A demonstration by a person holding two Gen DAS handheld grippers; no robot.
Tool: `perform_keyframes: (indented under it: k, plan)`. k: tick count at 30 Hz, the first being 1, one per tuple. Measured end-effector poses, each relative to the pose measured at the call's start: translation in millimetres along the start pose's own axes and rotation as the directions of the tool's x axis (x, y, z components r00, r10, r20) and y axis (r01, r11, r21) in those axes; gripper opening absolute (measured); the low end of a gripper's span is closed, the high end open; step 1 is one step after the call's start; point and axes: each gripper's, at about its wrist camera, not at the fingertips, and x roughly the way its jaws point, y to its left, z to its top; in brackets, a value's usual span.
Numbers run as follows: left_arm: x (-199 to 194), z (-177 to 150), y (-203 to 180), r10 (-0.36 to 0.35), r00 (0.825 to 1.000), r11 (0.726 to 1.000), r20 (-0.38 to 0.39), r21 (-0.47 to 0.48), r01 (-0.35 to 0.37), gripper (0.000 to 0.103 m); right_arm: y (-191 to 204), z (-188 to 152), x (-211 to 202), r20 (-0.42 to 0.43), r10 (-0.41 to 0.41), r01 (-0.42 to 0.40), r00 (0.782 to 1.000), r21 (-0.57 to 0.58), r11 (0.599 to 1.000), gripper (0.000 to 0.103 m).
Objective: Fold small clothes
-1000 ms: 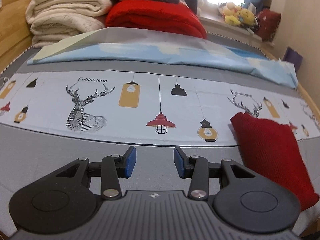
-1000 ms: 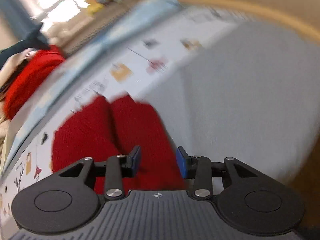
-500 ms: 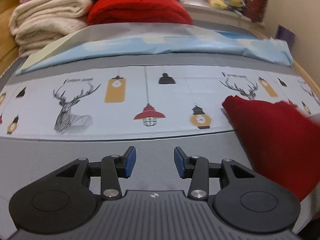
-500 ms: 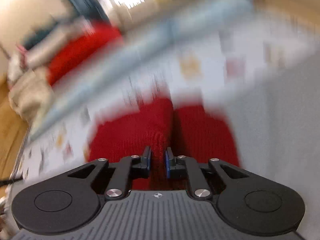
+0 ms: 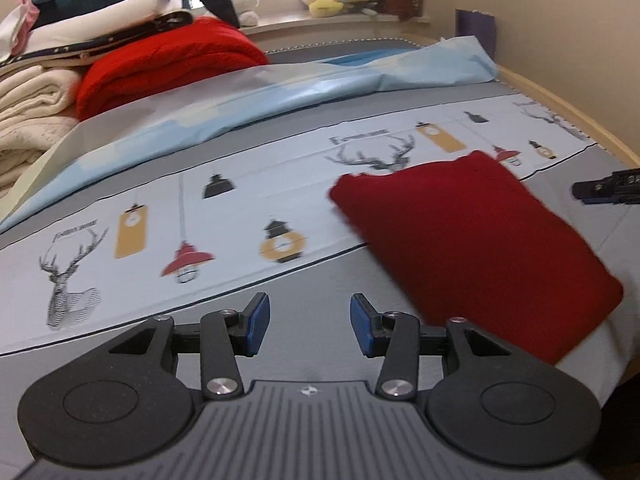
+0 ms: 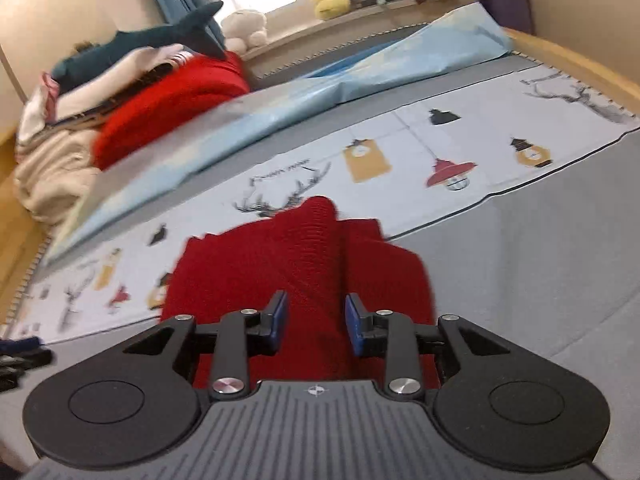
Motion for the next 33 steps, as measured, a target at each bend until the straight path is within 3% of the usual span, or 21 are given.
perform_keyframes:
  k: [5, 7, 9, 13, 17, 19, 20, 22, 26, 29, 31, 33]
  plan:
    - [3.9, 6.3, -38.8, -0.038, 0.999, 0.998, -0.017, -0.043, 0.037, 0.049, 1.2, -7.6, 9.0, -0.137, -0.035, 0.022, 0.990, -0.091, 0.996, 0.039]
    - [5.7, 9.1, -52.6, -0.055, 0.998, 0.997, -0.023, -0.053, 0.054, 0.049, 2.6, -20.5, 22.3, -0.248, -0.140, 0.101, 0.959, -0.164, 0.981, 0.045]
    - [6.2, 13.1, -65.2, -0.079, 0.997, 0.994, -0.028, -0.077, 0.076, 0.049, 3.7, -28.6, 29.9, -0.296, -0.179, 0.121, 0.938, -0.203, 0.972, 0.049]
    - [5.0, 20.2, -85.5, -0.133, 0.991, 0.986, -0.015, -0.106, 0.131, 0.050, 14.8, -32.0, 30.9, -0.271, -0.196, 0.118, 0.942, -0.278, 0.953, 0.049]
    - [15.6, 4.6, -103.2, -0.144, 0.990, 0.986, -0.008, -0.086, 0.143, 0.051, 11.3, -23.0, 22.2, -0.229, -0.174, 0.122, 0.958, -0.223, 0.967, 0.049]
    - [40.1, -17.2, -112.7, -0.161, 0.982, 0.986, -0.101, -0.052, 0.156, 0.050, 6.1, -13.6, 13.7, -0.182, -0.173, 0.141, 0.968, -0.173, 0.975, 0.049]
    - [58.8, -32.0, -117.0, -0.179, 0.962, 0.984, -0.204, -0.048, 0.172, 0.050, 1.2, -9.0, 10.9, -0.161, -0.177, 0.155, 0.971, -0.142, 0.978, 0.050]
    - [69.2, -43.5, -113.1, -0.191, 0.950, 0.980, -0.247, -0.092, 0.174, 0.050, -10.7, -2.8, 9.2, -0.141, -0.180, 0.171, 0.973, -0.073, 0.983, 0.051]
    - [61.8, -22.4, -80.3, -0.269, 0.942, 0.941, -0.201, -0.263, 0.213, 0.051, -42.6, 2.5, 19.9, -0.204, -0.150, 0.173, 0.967, 0.100, 0.980, 0.054]
    - [61.5, -1.3, -50.2, -0.289, 0.949, 0.894, -0.129, -0.392, 0.219, 0.067, -59.6, -1.1, 34.8, -0.273, -0.109, 0.168, 0.956, 0.206, 0.964, 0.062]
    - [68.5, 10.3, -32.8, -0.310, 0.947, 0.842, -0.082, -0.487, 0.233, 0.081, -66.4, -6.6, 47.4, -0.320, -0.064, 0.157, 0.945, 0.275, 0.949, 0.062]
    - [87.1, 19.7, -19.5, -0.362, 0.930, 0.773, -0.054, -0.575, 0.268, 0.085, -68.1, -11.2, 57.1, -0.347, -0.046, 0.159, 0.937, 0.306, 0.939, 0.063]
